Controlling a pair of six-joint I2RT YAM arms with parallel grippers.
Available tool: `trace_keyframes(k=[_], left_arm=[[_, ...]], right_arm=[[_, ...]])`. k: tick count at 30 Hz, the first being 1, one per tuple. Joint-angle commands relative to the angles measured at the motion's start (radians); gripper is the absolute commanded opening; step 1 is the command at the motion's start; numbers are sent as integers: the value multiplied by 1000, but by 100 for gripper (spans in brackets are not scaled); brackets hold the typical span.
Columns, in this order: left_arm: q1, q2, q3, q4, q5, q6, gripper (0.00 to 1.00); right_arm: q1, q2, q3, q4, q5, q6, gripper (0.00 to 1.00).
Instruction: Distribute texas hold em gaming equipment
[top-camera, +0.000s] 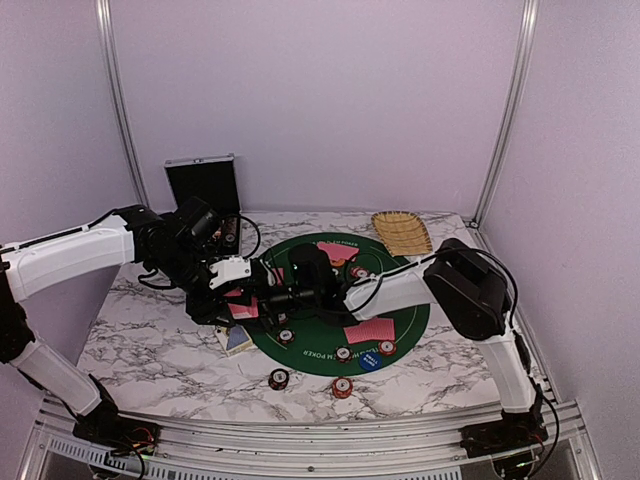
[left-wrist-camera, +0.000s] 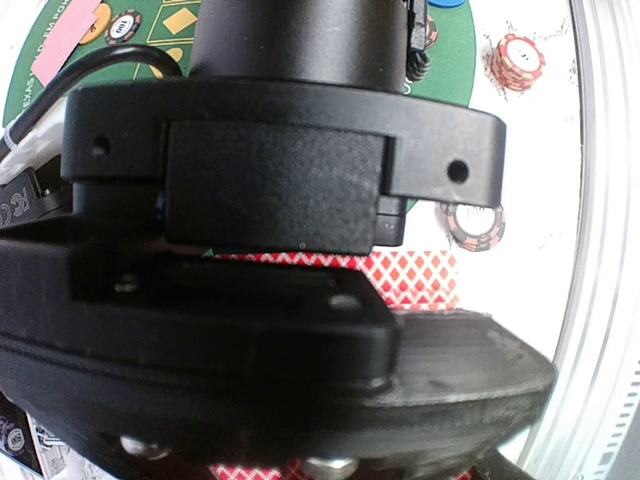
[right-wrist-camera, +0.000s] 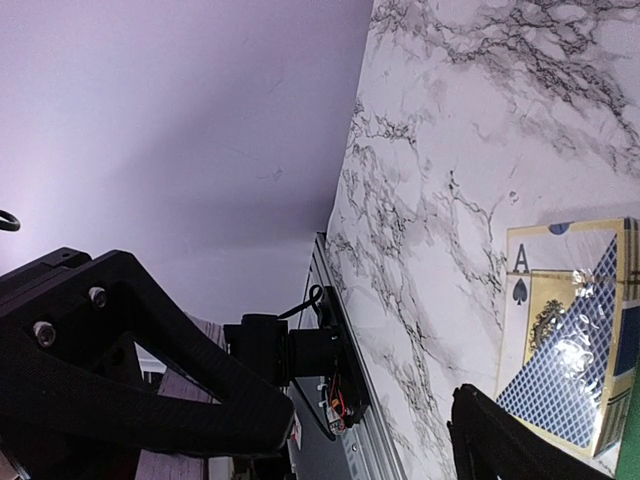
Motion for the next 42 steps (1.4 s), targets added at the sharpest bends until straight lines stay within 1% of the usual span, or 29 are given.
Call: trace_keyframes(k=[1,7,9,19,30,42], left_arm=[[0,-41,32,-11,22,-4,0],[0,-43,37,-11,21,-4,0],[1,-42,39,-11,20,-5,0],[1,-46,41,-11,8,-5,0],[1,-45,47,-11,6,-6,0],[4,-50,43,-11,-12,2,0]], right_arm=[[-12,-28,-36,-44,4,-26,91],[-31,-70,-97,-89,2,-69,87],[-32,-80,-105,-107,1,-86,84],[-47,-124,-142,-115,-13,-103,71],[-54,-177,-185,-128,-21,-120,62],[-63,-232,-233,-140,-26,-128,49]])
